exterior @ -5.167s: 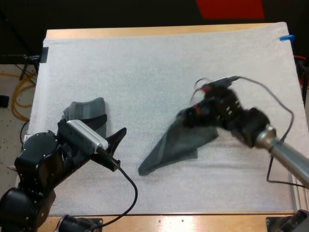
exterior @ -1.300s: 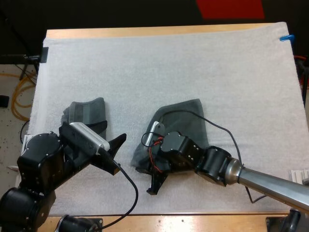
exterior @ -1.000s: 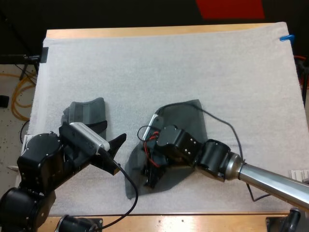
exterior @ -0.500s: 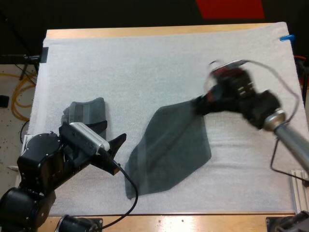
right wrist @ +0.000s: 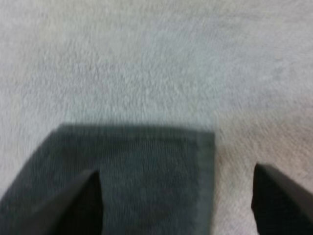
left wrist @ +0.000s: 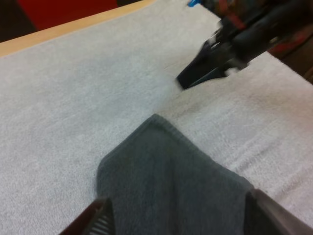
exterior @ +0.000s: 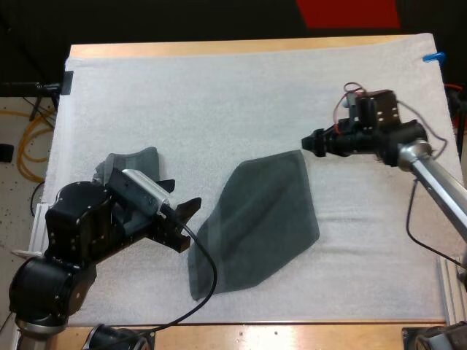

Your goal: Pick towel from pile fold and stack

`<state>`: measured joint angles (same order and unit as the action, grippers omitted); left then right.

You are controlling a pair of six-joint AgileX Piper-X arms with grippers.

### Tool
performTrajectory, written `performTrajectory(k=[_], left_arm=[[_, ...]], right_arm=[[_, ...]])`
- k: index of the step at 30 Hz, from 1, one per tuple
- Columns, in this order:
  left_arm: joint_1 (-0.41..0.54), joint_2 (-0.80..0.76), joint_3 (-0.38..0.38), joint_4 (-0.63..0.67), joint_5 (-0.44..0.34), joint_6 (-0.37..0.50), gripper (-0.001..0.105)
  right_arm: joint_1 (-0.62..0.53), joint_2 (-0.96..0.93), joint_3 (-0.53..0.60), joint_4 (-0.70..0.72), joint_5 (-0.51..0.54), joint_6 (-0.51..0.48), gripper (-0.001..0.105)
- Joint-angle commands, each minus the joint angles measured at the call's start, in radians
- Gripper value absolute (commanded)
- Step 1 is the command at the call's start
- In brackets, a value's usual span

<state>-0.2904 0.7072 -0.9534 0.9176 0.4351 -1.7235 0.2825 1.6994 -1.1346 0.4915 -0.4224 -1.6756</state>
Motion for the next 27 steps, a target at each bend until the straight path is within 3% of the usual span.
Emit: performTrajectory(k=[1, 6, 16, 22, 25, 27], left_arm=[[-0.003, 0.001, -0.007, -0.003, 0.011, -0.007, 0.056], [-0.003, 0.008, -0.004, 0.005, 0.011, -0.007, 0.056], [-0.003, 0.048, -0.003, 0.007, 0.009, -0.041, 0.056], [-0.003, 0.050, -0.003, 0.004, 0.009, -0.050, 0.056], [-0.003, 0.050, -0.003, 0.004, 0.009, -0.050, 0.056], [-0.003, 0.050, -0.003, 0.004, 0.009, -0.053, 0.056]], right_arm=[[0.001, 0.016, -0.006, -0.032, -0.031, 0.022, 0.063], [0.001, 0.133, -0.006, -0.138, -0.122, 0.140, 0.063], [0.021, 0.257, -0.039, -0.150, -0.187, 0.175, 0.062], [0.062, 0.289, -0.069, -0.129, -0.218, 0.177, 0.043], [0.077, 0.294, -0.073, -0.102, -0.157, 0.177, 0.035], [0.081, 0.286, -0.073, -0.062, -0.069, 0.172, 0.014]])
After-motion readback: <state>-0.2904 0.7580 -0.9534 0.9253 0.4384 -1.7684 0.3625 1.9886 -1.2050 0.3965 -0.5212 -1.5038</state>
